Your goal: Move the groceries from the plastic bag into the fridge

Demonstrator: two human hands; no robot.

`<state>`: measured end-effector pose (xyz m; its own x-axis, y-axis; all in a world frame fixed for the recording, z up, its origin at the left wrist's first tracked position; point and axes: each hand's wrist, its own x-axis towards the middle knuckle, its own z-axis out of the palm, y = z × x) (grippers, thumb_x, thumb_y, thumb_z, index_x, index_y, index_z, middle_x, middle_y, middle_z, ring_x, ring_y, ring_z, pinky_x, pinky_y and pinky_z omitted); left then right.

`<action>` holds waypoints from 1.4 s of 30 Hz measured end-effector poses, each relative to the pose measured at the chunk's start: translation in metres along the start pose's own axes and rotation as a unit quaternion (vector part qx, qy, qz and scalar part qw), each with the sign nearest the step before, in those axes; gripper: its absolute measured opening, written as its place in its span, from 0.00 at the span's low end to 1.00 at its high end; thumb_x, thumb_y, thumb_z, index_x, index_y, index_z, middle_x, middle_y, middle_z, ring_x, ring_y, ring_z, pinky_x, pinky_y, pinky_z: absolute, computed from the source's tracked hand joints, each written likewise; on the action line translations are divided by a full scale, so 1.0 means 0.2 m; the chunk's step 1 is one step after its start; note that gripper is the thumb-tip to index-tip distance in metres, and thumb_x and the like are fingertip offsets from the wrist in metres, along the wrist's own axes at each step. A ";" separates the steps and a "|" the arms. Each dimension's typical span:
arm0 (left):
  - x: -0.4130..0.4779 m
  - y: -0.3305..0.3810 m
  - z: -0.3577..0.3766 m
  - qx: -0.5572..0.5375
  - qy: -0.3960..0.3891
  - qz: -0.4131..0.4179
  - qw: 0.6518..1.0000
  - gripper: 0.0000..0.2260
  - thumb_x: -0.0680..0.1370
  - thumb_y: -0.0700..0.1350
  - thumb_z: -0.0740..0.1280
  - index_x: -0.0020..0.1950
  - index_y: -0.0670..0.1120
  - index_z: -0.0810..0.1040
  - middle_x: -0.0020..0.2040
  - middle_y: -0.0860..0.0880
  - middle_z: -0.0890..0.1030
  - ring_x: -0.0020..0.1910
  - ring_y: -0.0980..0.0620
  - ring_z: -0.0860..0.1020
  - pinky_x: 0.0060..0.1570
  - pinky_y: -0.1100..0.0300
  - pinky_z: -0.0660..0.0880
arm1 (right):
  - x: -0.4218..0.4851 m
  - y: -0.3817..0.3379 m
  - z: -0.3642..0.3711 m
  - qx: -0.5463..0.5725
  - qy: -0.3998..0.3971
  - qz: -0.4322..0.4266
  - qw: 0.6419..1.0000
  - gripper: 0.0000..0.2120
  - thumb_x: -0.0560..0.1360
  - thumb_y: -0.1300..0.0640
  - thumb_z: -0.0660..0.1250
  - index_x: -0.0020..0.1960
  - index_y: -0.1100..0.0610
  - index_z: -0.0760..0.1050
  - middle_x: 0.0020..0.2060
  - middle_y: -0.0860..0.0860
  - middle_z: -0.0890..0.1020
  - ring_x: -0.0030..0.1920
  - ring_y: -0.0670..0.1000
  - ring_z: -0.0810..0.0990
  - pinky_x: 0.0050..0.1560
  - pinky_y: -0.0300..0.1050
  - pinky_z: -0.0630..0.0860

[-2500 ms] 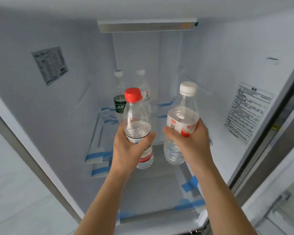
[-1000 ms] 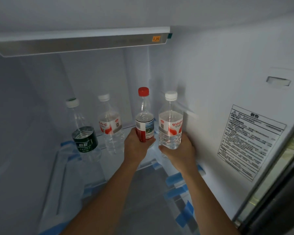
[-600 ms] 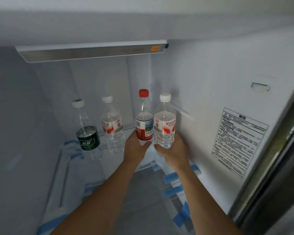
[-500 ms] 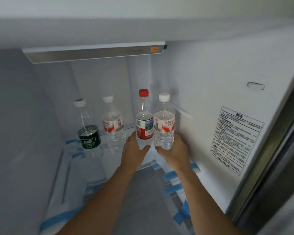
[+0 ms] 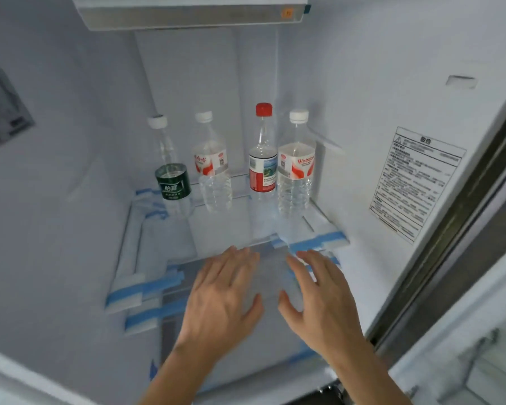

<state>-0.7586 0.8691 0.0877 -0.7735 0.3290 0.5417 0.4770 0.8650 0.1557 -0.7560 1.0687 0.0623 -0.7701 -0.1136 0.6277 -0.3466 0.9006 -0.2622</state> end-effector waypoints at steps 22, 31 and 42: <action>-0.47 0.23 0.21 -0.004 -0.090 -0.031 0.995 0.26 0.75 0.60 0.62 0.69 0.48 0.74 0.67 0.47 0.78 0.67 0.46 0.76 0.65 0.46 0.73 | -0.58 -0.04 -0.05 -0.036 -0.154 0.072 0.985 0.29 0.74 0.36 0.62 0.69 0.51 0.73 0.65 0.52 0.78 0.67 0.54 0.75 0.67 0.54 0.76; -0.46 0.17 0.31 -0.105 -0.086 0.112 0.984 0.23 0.79 0.61 0.55 0.68 0.49 0.70 0.65 0.45 0.80 0.63 0.43 0.79 0.59 0.40 0.77 | -0.71 -0.22 -0.08 -0.115 -0.103 0.195 0.969 0.26 0.73 0.43 0.66 0.67 0.54 0.76 0.62 0.53 0.80 0.65 0.55 0.77 0.66 0.53 0.75; -0.56 0.35 0.34 -0.191 -0.212 0.262 0.922 0.28 0.76 0.61 0.62 0.72 0.48 0.72 0.70 0.47 0.76 0.70 0.45 0.73 0.68 0.41 0.71 | -1.11 -0.46 -0.26 -0.222 -0.048 0.381 0.896 0.25 0.73 0.44 0.66 0.67 0.54 0.76 0.62 0.54 0.80 0.65 0.58 0.78 0.66 0.58 0.75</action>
<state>-0.6657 0.9186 -0.0183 -0.4509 0.8519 0.2664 0.8807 0.3760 0.2882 -0.5255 1.0326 -0.0142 -0.7420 0.5891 0.3200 0.5307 0.8078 -0.2566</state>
